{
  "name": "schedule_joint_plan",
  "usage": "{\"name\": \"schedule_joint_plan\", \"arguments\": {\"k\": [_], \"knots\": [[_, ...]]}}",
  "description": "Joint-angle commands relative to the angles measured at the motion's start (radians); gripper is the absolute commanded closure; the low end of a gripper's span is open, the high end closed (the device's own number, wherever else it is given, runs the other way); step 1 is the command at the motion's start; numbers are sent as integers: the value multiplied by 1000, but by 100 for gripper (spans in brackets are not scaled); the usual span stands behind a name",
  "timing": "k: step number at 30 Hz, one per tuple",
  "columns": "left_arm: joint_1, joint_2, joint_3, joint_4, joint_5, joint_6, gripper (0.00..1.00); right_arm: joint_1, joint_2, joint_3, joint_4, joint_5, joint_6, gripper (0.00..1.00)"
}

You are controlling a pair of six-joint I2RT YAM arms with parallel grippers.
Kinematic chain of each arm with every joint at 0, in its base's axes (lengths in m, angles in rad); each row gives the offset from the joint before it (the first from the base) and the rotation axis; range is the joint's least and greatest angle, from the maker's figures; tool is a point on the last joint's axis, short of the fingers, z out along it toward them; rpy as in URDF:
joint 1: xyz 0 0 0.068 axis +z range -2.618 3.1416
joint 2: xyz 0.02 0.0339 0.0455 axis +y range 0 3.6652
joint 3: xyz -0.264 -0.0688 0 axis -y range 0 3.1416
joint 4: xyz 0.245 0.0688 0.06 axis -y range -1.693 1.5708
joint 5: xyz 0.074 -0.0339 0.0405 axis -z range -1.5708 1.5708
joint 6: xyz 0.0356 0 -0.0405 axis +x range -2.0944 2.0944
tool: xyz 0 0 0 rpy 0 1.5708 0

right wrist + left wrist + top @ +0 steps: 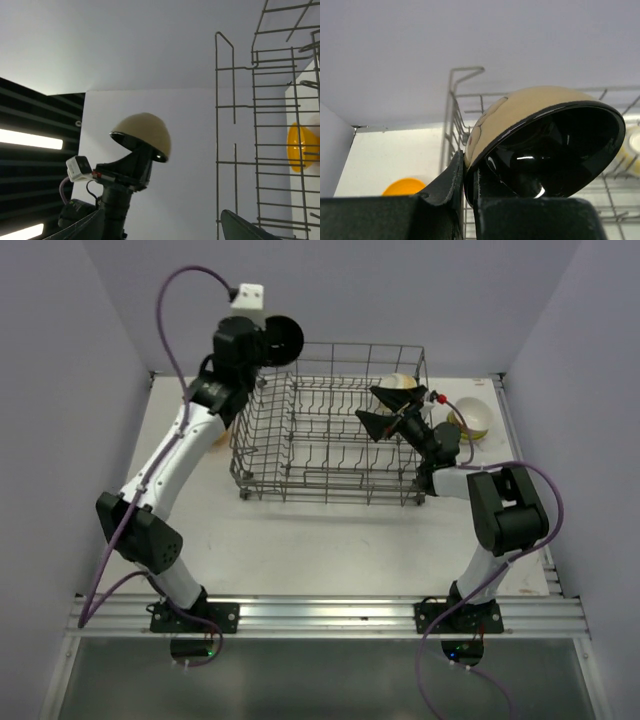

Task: Unload the bowls from the dish rack

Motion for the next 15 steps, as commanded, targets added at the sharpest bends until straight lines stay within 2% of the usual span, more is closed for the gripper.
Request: {"name": "schedule_joint_plan", "arguments": {"k": [1,6,7,11,13,15], "knots": [[153,-122,148,-144,188,-199,100,-5,8,-18,171,-35,-14,1],[346,-160,134,-230,340,-286,100,-5,45,-43,253,-46,23,1],[385,-171,108,-225,426,-327,100,-5,50,-49,259,-52,25,1],[650,-232,-30,-150,639,-461,100,-7,64,-52,262,-83,19,1],[714,-232,-81,-129,723,-510,100,-7,68,-50,262,-98,17,1],[773,-213,-101,-120,745,-524,100,-11,76,-49,265,-115,12,1]]}}
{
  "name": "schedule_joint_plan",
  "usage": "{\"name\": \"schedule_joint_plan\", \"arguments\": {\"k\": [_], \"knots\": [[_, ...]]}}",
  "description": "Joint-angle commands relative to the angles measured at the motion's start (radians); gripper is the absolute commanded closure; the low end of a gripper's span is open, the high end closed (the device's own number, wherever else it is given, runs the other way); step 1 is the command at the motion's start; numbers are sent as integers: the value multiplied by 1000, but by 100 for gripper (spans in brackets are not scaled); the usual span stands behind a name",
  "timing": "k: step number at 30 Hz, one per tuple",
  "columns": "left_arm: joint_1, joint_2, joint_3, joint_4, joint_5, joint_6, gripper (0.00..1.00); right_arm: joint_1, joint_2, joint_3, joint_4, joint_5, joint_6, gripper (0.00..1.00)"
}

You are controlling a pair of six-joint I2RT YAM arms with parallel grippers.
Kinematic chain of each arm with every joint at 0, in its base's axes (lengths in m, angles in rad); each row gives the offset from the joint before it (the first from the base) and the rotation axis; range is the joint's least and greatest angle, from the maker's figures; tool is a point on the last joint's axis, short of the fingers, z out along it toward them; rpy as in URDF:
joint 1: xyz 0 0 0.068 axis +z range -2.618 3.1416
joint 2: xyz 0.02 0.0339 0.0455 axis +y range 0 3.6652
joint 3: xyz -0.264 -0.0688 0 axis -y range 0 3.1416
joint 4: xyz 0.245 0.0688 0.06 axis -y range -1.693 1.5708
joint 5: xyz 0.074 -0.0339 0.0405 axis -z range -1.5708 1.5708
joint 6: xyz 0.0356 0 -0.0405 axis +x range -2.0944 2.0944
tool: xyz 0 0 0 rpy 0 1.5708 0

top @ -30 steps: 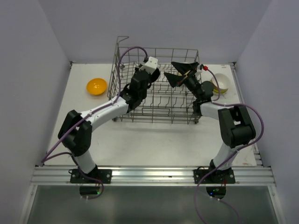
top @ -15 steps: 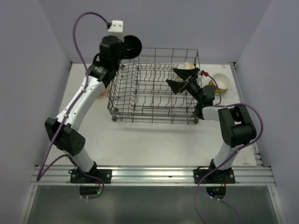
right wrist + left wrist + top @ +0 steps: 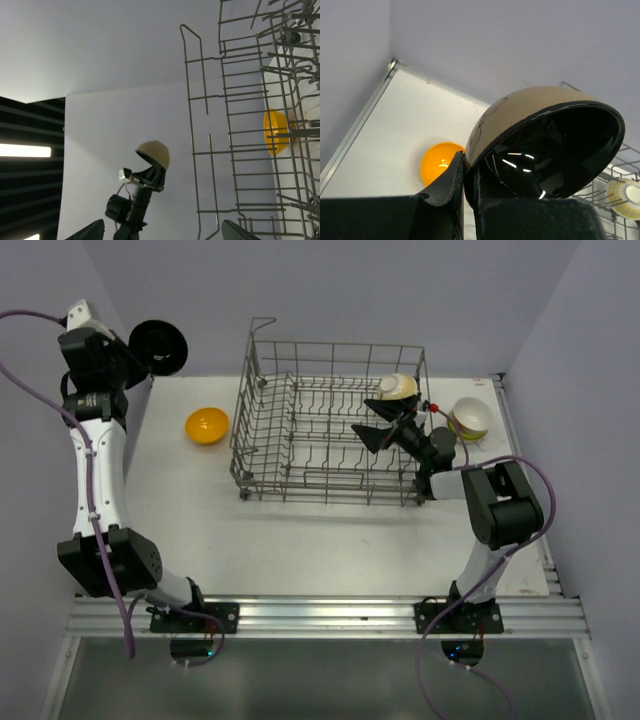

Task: Unload the bowls from the dish rack

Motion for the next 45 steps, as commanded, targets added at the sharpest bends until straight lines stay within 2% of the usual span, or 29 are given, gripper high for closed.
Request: {"name": "schedule_joint_plan", "arguments": {"k": [1,10,13,22,35,41,45], "knots": [[82,5,-25,81,178,-124,100,-16,26,-5,257,-53,-5,1],[101,242,-19,52,207,-114,100,-25,89,7,263,-111,-38,1],[102,373,32,17,256,-111,100,-32,109,15,265,-129,-42,1],[96,563,159,-92,278,-74,100,-53,152,32,268,-156,-60,1],[68,623,112,-127,247,-45,100,-65,172,41,268,-163,-69,1],[53,626,118,-147,229,-31,87,-70,177,33,268,-166,-72,1],[52,622,104,-150,201,-32,87,-73,177,32,266,-169,-69,1]]}}
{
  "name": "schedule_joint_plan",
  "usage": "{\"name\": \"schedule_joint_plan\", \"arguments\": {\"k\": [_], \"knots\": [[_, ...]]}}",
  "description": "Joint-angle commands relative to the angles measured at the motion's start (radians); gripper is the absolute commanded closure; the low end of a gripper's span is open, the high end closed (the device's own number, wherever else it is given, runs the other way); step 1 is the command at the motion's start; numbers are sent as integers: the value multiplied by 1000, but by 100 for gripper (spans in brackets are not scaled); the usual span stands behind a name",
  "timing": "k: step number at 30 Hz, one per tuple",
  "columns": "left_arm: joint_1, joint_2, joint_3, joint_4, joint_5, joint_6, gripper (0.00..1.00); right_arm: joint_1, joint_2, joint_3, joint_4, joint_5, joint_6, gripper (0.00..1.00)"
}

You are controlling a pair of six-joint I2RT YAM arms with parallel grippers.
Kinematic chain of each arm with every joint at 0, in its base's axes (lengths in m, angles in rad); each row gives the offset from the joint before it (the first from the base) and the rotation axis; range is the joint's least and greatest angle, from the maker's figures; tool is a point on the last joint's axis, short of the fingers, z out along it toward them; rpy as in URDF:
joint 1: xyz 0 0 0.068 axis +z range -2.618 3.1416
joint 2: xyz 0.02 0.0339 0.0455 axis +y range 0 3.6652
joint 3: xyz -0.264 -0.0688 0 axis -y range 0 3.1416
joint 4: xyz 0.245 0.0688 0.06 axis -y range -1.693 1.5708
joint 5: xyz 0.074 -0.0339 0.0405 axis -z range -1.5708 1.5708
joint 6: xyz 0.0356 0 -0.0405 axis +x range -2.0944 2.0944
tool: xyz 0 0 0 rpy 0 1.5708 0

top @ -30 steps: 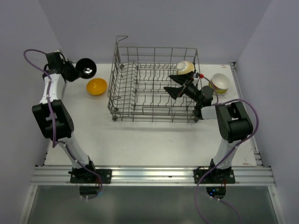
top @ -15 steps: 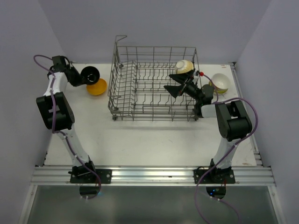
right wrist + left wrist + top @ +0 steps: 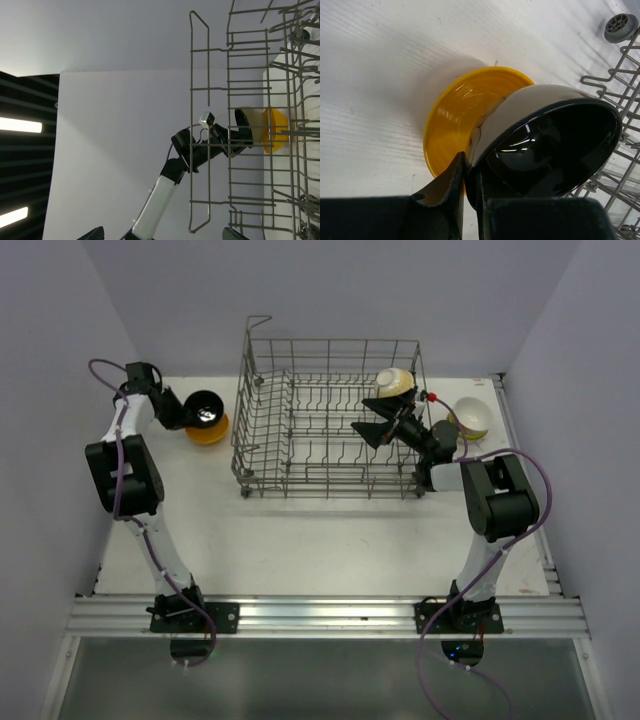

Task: Unload the bowls from the dish rack

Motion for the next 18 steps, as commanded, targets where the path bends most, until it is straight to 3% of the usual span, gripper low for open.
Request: {"name": "schedule_joint_plan", "arguments": {"k": [1,7,18], "knots": [[-3,-26,7,31,-3,7,87,-42,105,-51,235,-26,-21,1],[-3,-27,7,25,-11,2,77,-48,105,-54,237,-29,-18,1],[-3,-10,-4,19,-12,1,74,-56,107,-59,238,-35,-14,1]]}}
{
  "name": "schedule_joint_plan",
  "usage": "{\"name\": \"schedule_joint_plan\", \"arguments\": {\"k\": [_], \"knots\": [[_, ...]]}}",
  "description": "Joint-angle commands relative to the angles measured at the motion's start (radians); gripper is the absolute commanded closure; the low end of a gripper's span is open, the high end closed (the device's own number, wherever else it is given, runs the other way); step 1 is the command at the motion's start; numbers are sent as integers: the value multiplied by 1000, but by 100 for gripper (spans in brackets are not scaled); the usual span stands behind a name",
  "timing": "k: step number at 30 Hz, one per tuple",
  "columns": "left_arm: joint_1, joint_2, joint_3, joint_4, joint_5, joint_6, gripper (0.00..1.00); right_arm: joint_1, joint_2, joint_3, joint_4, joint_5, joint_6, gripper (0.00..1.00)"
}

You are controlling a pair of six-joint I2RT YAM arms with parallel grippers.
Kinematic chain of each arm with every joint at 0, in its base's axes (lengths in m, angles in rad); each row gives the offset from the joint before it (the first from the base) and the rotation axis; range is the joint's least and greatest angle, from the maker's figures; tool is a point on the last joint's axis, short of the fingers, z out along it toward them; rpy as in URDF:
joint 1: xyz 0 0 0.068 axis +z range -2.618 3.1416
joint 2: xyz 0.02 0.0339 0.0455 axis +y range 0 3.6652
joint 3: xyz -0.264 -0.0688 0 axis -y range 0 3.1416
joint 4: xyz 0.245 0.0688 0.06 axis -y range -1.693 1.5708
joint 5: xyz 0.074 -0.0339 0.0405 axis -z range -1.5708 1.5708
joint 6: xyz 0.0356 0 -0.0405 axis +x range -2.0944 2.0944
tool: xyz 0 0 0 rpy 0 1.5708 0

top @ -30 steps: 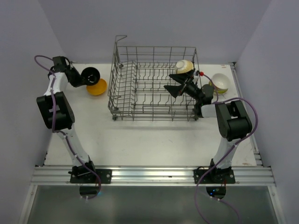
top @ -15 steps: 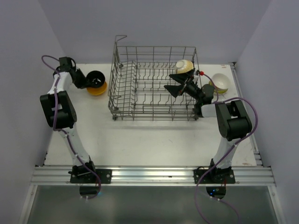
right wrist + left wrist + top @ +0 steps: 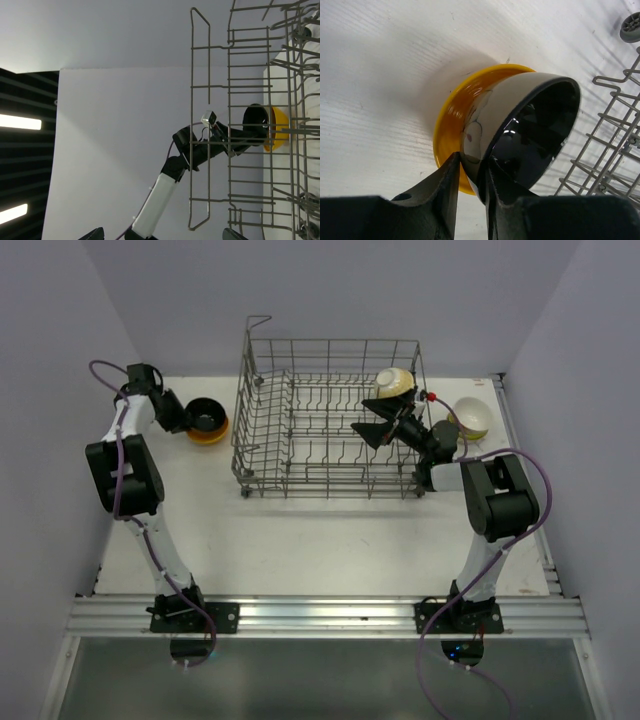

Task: Unload the bowls from the dish rack

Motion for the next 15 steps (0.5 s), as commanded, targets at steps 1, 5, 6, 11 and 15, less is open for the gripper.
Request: {"name": "schedule_joint_plan", "arguments": {"k": [1,5,6,11,15], "knots": [[3,-7,5,30,33,-3,72,-51,106,-62,230,-19,-13,1],[3,-6,2,29,39,6,67,-53,112,-62,231,-20,-14,1],[1,-6,-3,30,37,9,66,-53,110,-62,231,-20,-13,1],[1,-10,-6,33,34,14,60,-54,120,-57,230,-20,-11,1],[3,-18,-4,33,31,15,50,-54,116,-55,231,-22,-8,1]]}}
